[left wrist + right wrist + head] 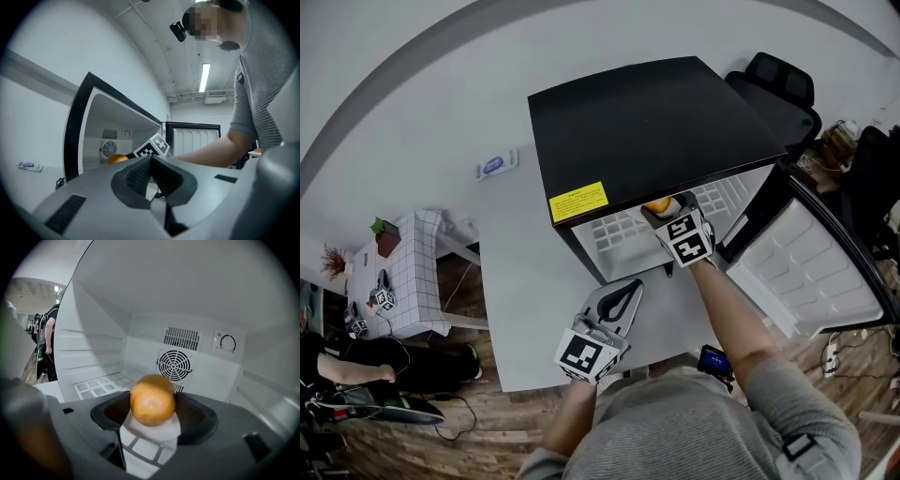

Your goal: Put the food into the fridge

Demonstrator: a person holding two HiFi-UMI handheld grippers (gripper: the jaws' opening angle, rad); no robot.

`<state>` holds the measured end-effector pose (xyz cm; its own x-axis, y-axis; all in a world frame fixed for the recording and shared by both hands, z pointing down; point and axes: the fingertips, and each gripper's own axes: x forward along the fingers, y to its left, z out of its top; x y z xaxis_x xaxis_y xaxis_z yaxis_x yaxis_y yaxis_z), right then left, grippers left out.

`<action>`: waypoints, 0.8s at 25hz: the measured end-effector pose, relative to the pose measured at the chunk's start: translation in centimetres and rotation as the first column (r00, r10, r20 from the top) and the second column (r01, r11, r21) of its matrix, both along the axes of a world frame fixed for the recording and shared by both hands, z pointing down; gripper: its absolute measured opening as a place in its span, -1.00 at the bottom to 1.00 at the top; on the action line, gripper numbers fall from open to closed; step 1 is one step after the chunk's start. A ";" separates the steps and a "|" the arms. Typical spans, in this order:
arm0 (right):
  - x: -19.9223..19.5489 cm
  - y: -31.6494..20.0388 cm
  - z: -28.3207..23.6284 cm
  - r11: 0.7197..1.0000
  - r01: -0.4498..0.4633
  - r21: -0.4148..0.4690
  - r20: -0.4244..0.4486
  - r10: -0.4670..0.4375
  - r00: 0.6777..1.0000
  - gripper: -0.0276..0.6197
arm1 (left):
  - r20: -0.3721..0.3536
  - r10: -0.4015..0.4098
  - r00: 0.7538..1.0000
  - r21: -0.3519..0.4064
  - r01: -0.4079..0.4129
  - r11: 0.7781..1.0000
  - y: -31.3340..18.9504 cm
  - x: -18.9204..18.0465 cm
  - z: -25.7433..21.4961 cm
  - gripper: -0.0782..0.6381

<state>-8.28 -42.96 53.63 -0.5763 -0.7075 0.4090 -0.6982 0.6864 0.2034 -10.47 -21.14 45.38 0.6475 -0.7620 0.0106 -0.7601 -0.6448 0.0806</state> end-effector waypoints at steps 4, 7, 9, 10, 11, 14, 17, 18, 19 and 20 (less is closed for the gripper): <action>0.3 -0.3 0.7 1.000 -0.005 -0.009 -0.016 0.004 1.000 0.05 | 0.005 0.005 1.000 0.002 -0.005 1.000 -0.9 0.2 -0.1 -0.75; 0.2 -0.4 0.8 1.000 -0.003 -0.024 -0.009 0.003 1.000 0.05 | 0.008 0.011 1.000 0.002 -0.011 1.000 -1.0 0.5 -0.1 -0.75; 0.1 -0.6 1.0 0.999 0.008 -0.031 0.000 -0.008 1.000 0.05 | 0.008 0.015 1.000 -0.001 -0.015 1.000 -1.0 0.7 0.0 -0.75; 0.2 -0.6 1.0 1.000 0.011 -0.029 0.004 -0.011 1.000 0.05 | 0.007 0.017 1.000 -0.002 -0.017 1.000 -0.9 0.8 0.0 -0.75; 0.3 -0.7 1.0 1.000 0.009 -0.024 0.009 -0.009 1.000 0.05 | 0.007 0.018 1.000 -0.003 -0.018 1.000 -0.9 0.8 0.0 -0.75; 0.9 -0.5 0.5 1.000 -0.004 -0.015 0.029 0.004 1.000 0.07 | 0.006 0.021 1.000 -0.007 -0.021 1.000 -0.8 1.0 0.0 -0.75; 1.2 -0.4 0.2 1.000 -0.014 -0.018 0.048 0.015 0.999 0.09 | 0.003 0.024 1.000 -0.008 -0.024 1.000 -0.6 1.1 0.0 -0.75; 1.4 -0.3 0.0 1.000 -0.018 -0.019 0.054 0.019 0.998 0.09 | 0.000 0.026 1.000 -0.008 -0.026 1.000 -0.5 1.1 0.1 -0.75; 1.6 -0.1 -0.1 1.000 -0.022 -0.018 0.061 0.023 0.998 0.09 | -0.001 0.028 1.000 -0.007 -0.028 1.000 -0.4 1.2 0.1 -0.75; 1.7 0.1 -0.2 1.000 -0.025 -0.017 0.070 0.026 0.997 0.09 | 0.000 0.028 1.000 -0.007 -0.028 1.000 -0.4 1.2 0.1 -0.75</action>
<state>-6.56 -42.91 53.39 -0.5860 -0.7158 0.3798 -0.7278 0.6710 0.1418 -9.24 -21.50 45.47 0.6688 -0.7433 0.0160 -0.7416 -0.6654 0.0849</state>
